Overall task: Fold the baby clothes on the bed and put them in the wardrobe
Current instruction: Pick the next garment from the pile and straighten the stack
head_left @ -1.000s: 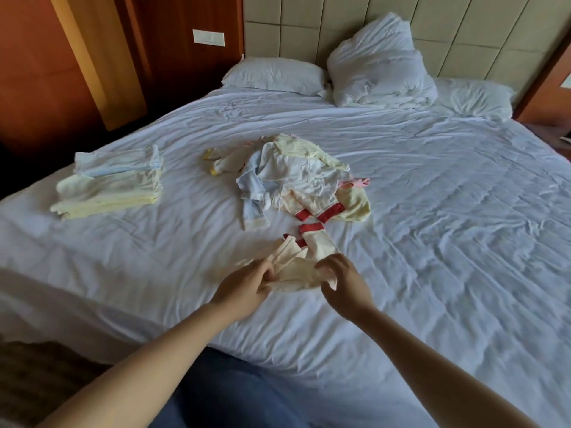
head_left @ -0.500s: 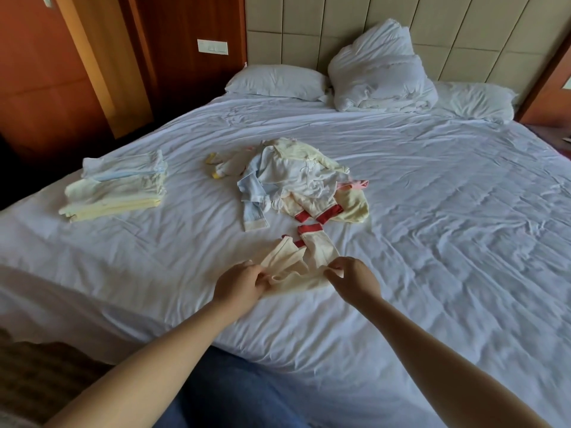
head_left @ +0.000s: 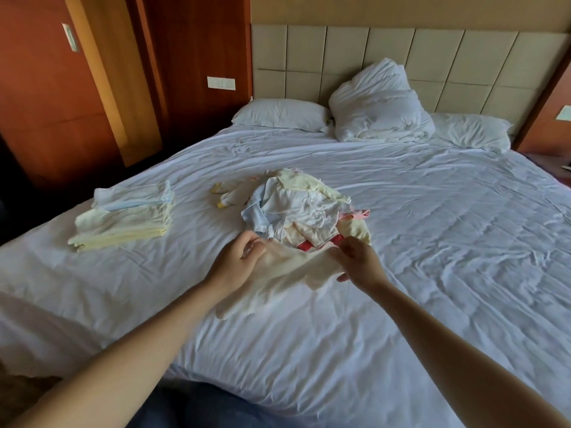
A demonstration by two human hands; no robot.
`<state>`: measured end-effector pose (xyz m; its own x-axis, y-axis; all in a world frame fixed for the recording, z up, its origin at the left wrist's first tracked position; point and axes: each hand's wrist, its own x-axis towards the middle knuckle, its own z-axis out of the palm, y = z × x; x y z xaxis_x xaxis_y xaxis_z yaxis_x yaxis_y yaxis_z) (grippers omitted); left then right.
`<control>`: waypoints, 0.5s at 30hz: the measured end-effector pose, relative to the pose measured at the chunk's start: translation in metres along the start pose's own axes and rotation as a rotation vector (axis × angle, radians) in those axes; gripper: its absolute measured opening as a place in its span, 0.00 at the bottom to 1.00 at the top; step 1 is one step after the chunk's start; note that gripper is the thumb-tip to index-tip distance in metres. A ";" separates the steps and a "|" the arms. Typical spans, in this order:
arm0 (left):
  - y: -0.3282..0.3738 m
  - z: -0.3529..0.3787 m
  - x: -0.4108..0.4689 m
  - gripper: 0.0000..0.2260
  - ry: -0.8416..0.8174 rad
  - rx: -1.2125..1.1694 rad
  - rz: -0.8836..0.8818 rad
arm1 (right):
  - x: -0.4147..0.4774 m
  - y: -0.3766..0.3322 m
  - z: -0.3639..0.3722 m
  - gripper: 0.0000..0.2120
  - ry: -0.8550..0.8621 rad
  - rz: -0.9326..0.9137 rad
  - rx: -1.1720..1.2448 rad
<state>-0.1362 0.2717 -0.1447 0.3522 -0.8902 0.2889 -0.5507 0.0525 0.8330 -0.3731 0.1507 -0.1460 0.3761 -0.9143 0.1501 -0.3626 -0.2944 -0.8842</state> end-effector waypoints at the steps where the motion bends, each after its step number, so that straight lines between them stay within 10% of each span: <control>1: 0.010 -0.006 0.006 0.08 0.024 -0.053 0.014 | 0.004 -0.010 -0.003 0.07 0.008 0.012 0.074; 8: 0.061 -0.053 0.048 0.12 0.114 -0.172 0.161 | 0.029 -0.072 -0.027 0.05 0.039 -0.025 0.354; 15: 0.064 -0.080 0.069 0.13 0.155 0.068 0.183 | 0.045 -0.098 -0.045 0.07 0.038 -0.144 0.123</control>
<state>-0.0867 0.2499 -0.0342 0.3507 -0.7882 0.5057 -0.6636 0.1718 0.7281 -0.3594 0.1253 -0.0328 0.3832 -0.8756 0.2940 -0.1994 -0.3892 -0.8993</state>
